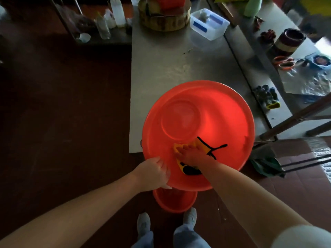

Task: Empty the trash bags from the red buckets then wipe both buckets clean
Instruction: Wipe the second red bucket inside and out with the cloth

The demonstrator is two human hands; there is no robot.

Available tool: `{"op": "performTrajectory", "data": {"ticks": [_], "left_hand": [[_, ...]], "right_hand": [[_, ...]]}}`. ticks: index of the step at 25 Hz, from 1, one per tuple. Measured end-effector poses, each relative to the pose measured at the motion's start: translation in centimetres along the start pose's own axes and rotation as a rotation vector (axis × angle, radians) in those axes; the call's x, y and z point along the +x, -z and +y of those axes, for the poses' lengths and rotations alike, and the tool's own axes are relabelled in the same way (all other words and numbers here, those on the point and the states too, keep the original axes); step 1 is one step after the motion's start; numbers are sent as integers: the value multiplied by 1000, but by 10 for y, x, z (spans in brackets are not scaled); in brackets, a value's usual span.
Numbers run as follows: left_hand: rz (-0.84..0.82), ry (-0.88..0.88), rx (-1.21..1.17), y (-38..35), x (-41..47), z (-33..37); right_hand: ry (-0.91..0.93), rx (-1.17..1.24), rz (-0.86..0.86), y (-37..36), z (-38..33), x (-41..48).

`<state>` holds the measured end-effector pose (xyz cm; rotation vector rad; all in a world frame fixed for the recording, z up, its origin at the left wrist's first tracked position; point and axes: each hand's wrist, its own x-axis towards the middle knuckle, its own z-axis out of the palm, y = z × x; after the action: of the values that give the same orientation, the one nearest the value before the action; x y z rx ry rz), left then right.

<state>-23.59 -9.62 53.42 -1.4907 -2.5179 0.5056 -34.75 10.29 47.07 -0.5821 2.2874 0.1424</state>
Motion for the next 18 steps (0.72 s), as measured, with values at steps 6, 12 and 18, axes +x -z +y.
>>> {"op": "performTrajectory", "data": {"ticks": [6,12,18], "left_hand": [[-31,75,20,1,-2,12],[-47,110,20,4,4,23],[-12,132,33,6,1,22]], "right_hand": [[7,25,11,-1,6,15],[0,56,18,-5,8,9],[-4,206,-18,-9,-16,2]]}}
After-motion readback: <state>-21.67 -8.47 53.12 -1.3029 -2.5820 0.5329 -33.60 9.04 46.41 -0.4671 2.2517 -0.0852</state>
